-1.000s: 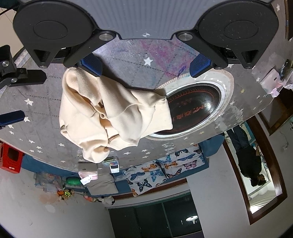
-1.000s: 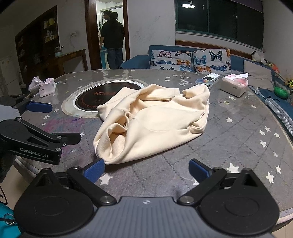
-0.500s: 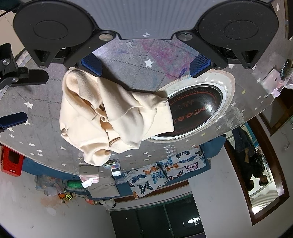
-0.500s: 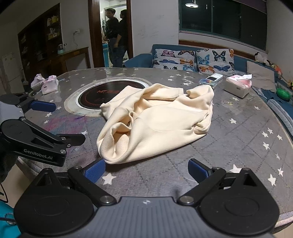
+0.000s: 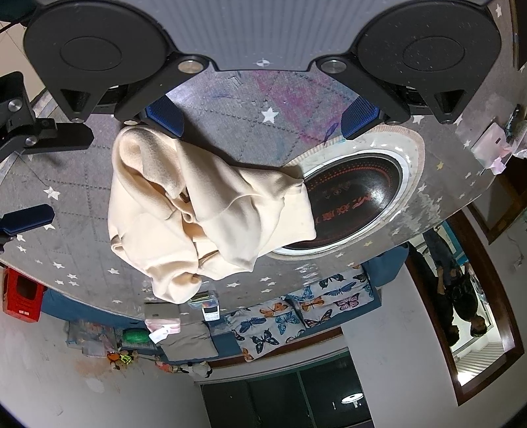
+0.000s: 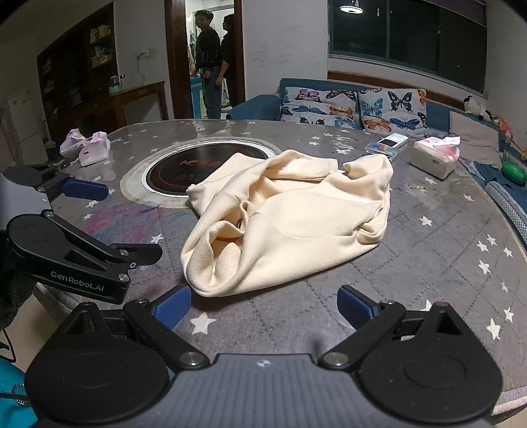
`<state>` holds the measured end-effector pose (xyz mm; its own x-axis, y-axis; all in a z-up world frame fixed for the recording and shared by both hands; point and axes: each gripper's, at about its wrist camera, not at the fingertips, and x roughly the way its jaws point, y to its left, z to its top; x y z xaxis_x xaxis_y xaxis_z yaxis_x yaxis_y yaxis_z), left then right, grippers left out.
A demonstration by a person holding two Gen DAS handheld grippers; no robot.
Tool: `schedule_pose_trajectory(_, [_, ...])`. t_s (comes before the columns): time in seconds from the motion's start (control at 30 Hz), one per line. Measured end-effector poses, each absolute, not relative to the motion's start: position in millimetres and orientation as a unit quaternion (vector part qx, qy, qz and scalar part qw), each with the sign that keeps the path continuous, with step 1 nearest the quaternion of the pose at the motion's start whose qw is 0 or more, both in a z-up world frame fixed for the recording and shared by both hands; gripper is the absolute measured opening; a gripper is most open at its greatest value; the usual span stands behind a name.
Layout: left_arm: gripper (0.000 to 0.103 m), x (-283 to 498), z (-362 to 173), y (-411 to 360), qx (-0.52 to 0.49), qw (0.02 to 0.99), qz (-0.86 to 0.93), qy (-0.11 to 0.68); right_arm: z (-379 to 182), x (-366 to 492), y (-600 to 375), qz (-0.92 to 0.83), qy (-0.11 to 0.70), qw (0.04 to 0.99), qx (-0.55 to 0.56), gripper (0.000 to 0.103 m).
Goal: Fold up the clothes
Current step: 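Move both tools toward the crumpled cream sweatshirt on the table, then grasp the sweatshirt edge with the left gripper while the right gripper grasps another edge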
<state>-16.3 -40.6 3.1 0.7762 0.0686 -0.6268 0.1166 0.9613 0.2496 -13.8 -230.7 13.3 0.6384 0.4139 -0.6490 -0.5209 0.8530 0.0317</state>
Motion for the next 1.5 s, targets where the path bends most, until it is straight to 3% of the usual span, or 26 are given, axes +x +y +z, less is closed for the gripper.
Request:
schedule_pose_trajectory(0.87, [0.102,28,29,-19,0.121,0.942,-0.006,0.312,24,23,-232,0.259,0.332,0.904,-0.078,0.086])
schedule_pose_trajectory(1.13, [0.088,70,32,-29,0.114,0.942,-0.03,0.313,31,66,-244,0.231,0.328,0.914,-0.067,0.079])
schedule_pose_trajectory(1.5, [0.087,157,27,-35,0.089,0.939,-0.045,0.33,35,154,-262,0.188,0.325,0.926,-0.037,0.072])
